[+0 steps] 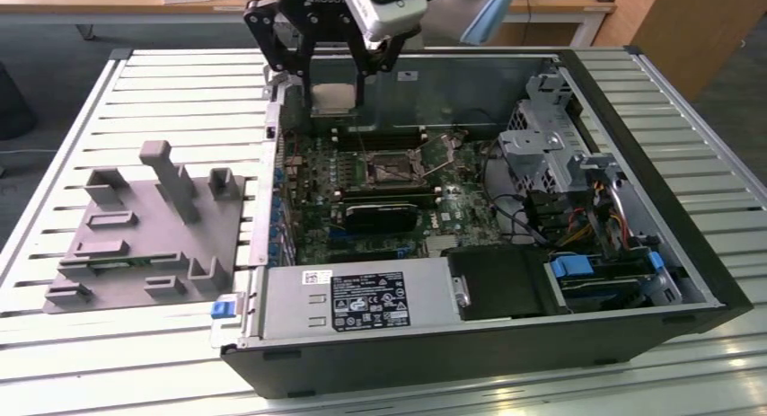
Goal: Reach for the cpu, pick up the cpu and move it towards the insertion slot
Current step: 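Pick up the cpu and move it towards the insertion slot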
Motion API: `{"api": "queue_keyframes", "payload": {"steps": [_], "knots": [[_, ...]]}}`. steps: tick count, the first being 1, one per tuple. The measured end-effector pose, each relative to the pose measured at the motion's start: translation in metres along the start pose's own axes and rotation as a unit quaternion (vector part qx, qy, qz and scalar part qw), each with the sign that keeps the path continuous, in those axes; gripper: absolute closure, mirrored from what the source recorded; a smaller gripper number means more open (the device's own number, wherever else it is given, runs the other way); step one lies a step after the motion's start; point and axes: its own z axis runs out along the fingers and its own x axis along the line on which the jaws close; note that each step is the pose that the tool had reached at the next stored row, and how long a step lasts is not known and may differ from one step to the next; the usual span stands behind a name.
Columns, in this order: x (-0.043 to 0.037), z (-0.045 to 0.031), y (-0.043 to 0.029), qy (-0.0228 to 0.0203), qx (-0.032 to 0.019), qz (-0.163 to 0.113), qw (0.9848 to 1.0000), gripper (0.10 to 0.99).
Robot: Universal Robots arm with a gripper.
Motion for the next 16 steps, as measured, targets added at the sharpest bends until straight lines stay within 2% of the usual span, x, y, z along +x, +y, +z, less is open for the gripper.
{"api": "queue_keyframes", "payload": {"steps": [3, 9, 16], "knots": [[-0.0081, 0.0008, 0.001, 0.0, 0.0, 0.0, 1.0, 0.545], [-0.0195, 0.0024, 0.0044, 0.0, 0.0001, 0.0, 1.0, 0.545], [-0.0319, 0.0047, 0.013, -0.0001, 0.0005, 0.0, 1.0, 0.545]]}}
